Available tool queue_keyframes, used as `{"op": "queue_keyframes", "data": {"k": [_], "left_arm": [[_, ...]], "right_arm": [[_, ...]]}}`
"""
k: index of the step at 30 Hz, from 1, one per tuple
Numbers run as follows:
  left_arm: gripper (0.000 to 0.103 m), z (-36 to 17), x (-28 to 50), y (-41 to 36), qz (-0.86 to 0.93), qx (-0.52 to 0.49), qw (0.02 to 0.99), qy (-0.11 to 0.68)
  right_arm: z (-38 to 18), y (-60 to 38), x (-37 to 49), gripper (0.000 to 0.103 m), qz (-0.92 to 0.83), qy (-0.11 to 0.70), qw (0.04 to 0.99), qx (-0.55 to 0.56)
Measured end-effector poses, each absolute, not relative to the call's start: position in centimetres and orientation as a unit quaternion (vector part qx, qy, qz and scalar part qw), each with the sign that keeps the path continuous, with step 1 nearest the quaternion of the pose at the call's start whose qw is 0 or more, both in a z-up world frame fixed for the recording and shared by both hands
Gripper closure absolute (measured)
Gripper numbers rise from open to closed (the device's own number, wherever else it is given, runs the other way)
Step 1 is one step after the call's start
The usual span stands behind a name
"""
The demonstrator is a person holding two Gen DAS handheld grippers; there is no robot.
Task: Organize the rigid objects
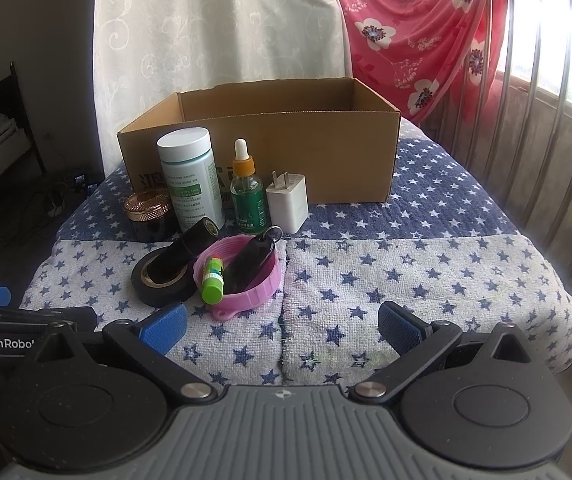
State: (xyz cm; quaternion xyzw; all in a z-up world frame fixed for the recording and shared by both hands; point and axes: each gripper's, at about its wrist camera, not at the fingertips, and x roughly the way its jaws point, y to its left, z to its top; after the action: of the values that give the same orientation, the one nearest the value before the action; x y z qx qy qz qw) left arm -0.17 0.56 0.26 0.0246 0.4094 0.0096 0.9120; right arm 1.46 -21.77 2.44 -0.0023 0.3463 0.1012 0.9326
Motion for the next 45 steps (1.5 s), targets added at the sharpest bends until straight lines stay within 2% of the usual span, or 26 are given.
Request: {"op": "queue_keyframes", "data": {"k": [45], "left_arm": [[0.0, 0.51, 0.15, 0.76, 0.011, 0.027, 0.912, 0.409]], "right_arm": [[2.56, -21.82, 1.78, 0.0, 0.106, 0.334, 0.937, 0.003]]}}
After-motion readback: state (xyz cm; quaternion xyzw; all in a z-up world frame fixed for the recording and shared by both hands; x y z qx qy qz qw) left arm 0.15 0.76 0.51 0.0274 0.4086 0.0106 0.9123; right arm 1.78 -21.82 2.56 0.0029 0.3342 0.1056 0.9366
